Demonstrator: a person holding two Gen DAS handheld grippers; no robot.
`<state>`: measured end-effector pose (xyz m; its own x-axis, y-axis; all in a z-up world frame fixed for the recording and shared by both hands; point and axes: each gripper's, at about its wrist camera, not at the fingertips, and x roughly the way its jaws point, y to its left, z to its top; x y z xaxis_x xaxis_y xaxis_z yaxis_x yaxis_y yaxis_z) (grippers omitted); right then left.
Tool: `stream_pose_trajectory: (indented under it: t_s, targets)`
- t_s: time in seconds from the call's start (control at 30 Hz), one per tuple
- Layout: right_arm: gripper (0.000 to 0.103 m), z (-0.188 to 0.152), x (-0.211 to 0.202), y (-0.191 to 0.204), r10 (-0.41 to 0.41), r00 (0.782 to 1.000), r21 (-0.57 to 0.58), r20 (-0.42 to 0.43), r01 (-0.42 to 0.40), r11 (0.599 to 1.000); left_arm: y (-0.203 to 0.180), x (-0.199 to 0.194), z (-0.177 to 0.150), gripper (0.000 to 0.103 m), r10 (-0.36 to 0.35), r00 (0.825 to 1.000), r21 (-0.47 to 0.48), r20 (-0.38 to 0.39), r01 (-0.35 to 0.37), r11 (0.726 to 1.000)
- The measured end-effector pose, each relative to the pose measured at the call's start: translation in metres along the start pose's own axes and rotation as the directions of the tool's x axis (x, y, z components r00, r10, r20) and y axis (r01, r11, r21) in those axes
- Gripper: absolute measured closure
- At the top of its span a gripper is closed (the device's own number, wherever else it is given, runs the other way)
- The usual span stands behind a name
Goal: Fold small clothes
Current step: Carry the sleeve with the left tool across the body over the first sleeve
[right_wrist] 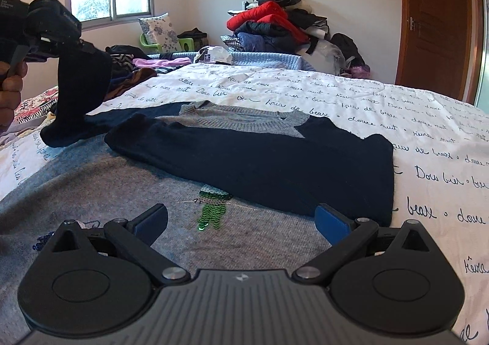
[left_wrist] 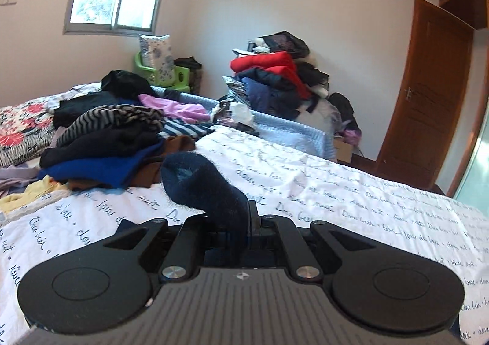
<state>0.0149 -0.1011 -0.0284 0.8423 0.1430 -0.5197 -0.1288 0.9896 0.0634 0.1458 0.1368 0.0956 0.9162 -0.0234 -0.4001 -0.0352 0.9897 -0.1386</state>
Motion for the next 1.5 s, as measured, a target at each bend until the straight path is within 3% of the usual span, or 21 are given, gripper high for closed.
stream_pose_trajectory:
  t_s: [0.23, 0.57, 1.13, 1.5]
  targets:
    - [0.000, -0.002, -0.003, -0.004, -0.008, 1.000, 0.017, 0.004, 0.008, 1.000, -0.054, 0.010, -0.016, 0.095, -0.078, 0.994, 0.062, -0.073, 0.082, 0.995]
    - [0.000, -0.007, -0.007, -0.011, -0.037, 0.999, 0.033, -0.007, 0.038, 0.999, -0.113, 0.005, -0.042, 0.095, -0.158, 0.983, 0.158, -0.090, 0.171, 0.972]
    - [0.000, -0.014, -0.018, -0.022, -0.059, 0.998, 0.063, 0.006, 0.058, 0.996, -0.170, 0.019, -0.079, 0.095, -0.189, 0.964, 0.240, -0.188, 0.232, 0.943]
    - [0.000, -0.017, -0.018, -0.032, -0.081, 0.997, 0.089, -0.004, 0.081, 0.993, -0.185, 0.035, -0.106, 0.095, -0.145, 0.962, 0.301, -0.233, 0.213, 0.930]
